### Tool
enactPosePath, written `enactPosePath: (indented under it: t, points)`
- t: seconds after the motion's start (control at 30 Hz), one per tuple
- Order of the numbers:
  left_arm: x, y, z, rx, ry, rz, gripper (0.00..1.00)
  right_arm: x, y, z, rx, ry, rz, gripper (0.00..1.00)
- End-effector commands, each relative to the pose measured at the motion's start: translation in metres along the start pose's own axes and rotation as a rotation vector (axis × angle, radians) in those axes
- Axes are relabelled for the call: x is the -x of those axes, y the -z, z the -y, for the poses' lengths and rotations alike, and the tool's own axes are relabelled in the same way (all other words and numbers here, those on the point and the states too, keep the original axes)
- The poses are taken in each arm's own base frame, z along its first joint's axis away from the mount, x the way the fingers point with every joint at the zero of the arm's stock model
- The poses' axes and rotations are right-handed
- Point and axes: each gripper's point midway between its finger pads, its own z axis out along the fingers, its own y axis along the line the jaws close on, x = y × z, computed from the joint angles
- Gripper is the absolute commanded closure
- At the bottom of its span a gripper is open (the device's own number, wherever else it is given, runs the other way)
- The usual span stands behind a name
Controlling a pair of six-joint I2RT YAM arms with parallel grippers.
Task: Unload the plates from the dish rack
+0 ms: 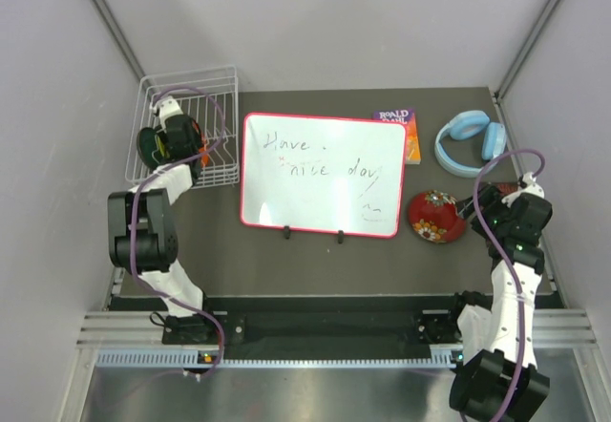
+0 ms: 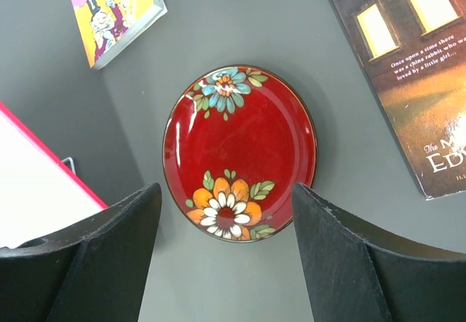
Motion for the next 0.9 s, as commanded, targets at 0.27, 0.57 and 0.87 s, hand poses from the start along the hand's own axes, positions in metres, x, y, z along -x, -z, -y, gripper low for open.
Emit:
enactPosePath:
  t: [0.27,0.57,0.87]
  points:
    - [0.011,-0.011,0.000,0.019,0.030,0.060,0.74,0.006,-0.002,-0.008,0.043,0.036,0.023,0.28]
    - [0.019,-0.002,0.002,0.014,-0.011,0.063,1.00,0.004,-0.002,-0.008,0.049,0.040,0.021,0.28]
    - [0.078,0.053,0.000,0.175,-0.126,0.288,1.00,0.006,0.001,-0.013,0.059,0.052,0.027,0.28]
